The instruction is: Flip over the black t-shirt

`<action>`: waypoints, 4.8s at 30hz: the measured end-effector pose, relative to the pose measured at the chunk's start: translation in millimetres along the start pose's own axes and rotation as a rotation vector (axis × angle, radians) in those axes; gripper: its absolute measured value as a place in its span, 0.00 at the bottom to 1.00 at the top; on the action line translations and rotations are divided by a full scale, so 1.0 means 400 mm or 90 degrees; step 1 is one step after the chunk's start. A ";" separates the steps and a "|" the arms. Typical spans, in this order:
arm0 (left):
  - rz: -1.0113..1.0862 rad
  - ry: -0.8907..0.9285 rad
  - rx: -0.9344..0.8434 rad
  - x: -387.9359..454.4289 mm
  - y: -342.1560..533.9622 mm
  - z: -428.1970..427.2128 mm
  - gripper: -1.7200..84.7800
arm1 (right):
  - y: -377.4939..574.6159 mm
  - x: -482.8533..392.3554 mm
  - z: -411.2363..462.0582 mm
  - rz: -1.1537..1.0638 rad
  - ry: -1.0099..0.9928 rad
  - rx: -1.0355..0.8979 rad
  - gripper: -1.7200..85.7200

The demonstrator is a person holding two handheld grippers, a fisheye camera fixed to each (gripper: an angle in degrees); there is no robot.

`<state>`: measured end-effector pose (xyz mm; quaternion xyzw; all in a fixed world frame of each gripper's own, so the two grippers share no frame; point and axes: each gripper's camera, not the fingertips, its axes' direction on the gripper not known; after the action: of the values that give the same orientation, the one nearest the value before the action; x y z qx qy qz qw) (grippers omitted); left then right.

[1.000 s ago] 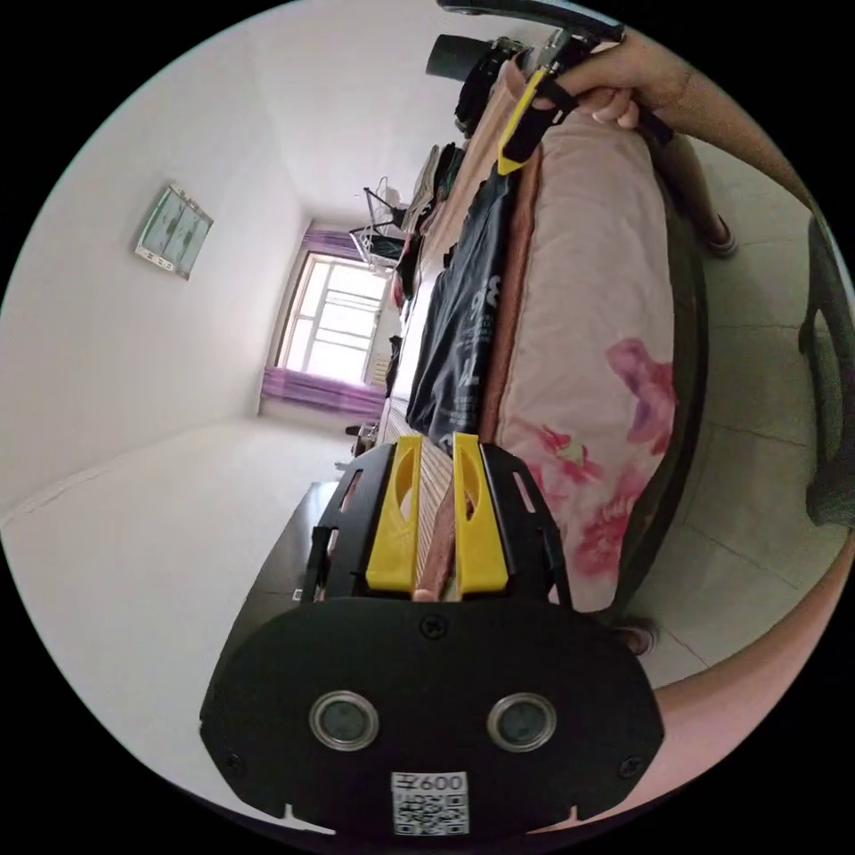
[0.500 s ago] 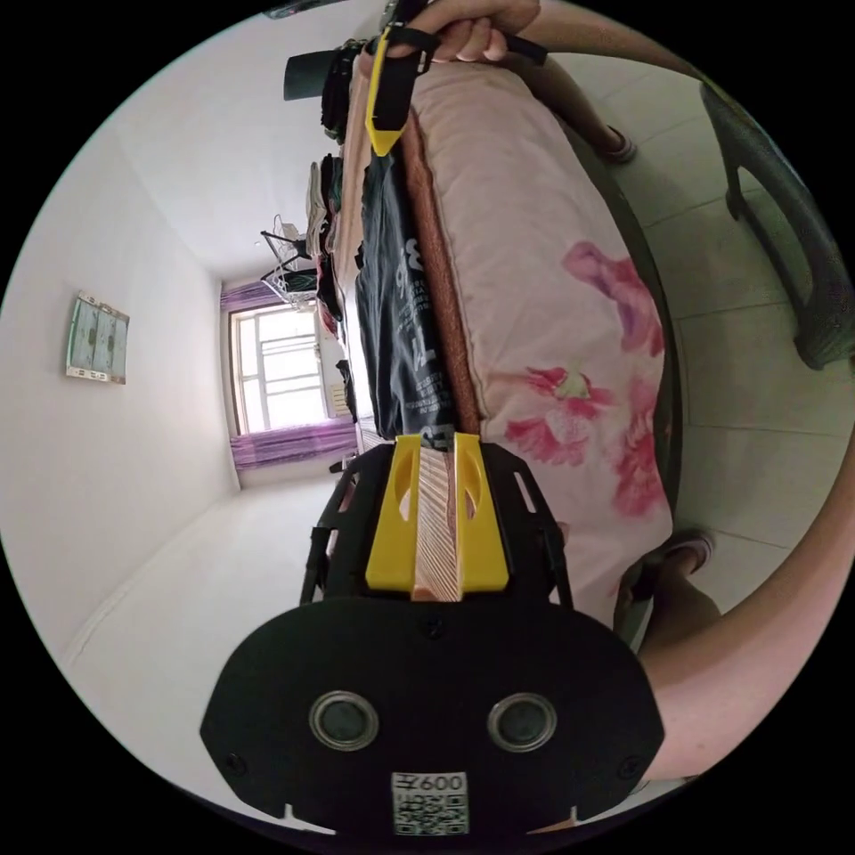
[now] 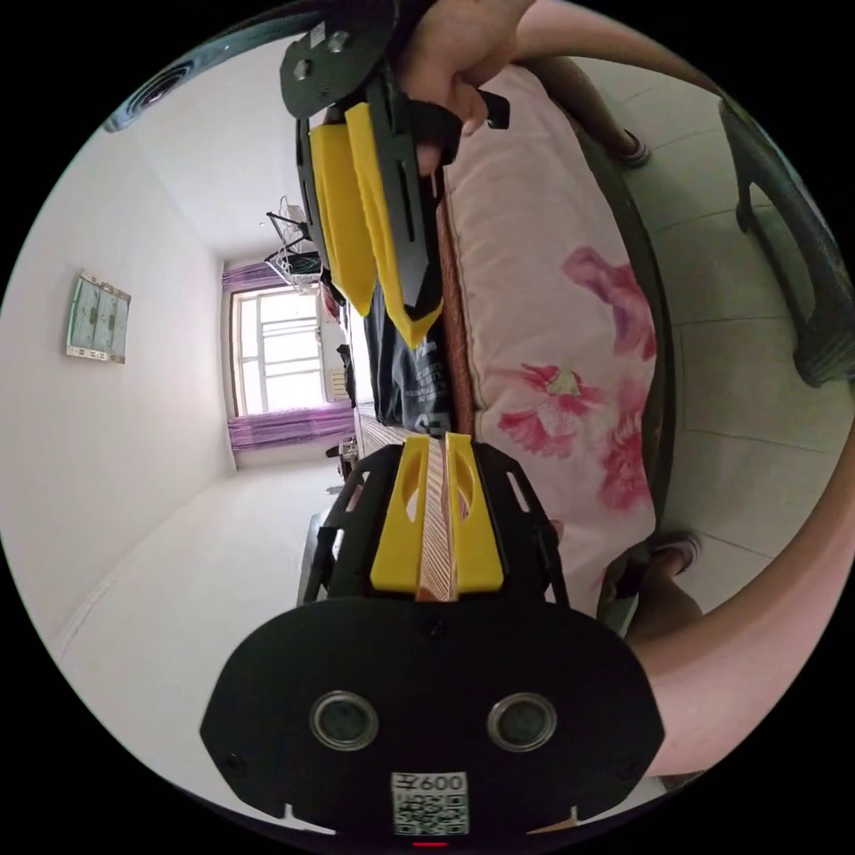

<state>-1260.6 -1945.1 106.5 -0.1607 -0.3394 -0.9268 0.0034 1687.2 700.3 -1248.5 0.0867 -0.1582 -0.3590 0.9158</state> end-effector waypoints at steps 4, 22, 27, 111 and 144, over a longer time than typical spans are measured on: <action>0.044 0.013 0.004 0.000 0.003 0.023 0.03 | 0.011 -0.025 0.013 -0.013 -0.002 -0.005 0.13; -0.043 0.058 -0.002 -0.055 0.054 0.022 0.05 | 0.005 -0.044 0.129 -0.036 -0.035 -0.035 0.10; -0.042 0.055 0.007 -0.067 0.071 0.006 0.06 | -0.006 -0.097 0.188 -0.155 0.000 -0.079 0.05; -0.101 0.059 -0.056 0.066 0.092 -0.091 0.05 | 0.018 0.007 0.155 -0.253 0.302 -0.359 0.01; -0.241 0.208 -0.092 -0.037 -0.217 -0.113 0.04 | -0.219 0.177 0.034 -0.166 0.020 -0.447 0.01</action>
<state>-1270.0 -1908.2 15.3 0.0575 -0.2914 -0.9464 -0.1272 1676.2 587.4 -1243.4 -0.2080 0.0008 -0.5039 0.8384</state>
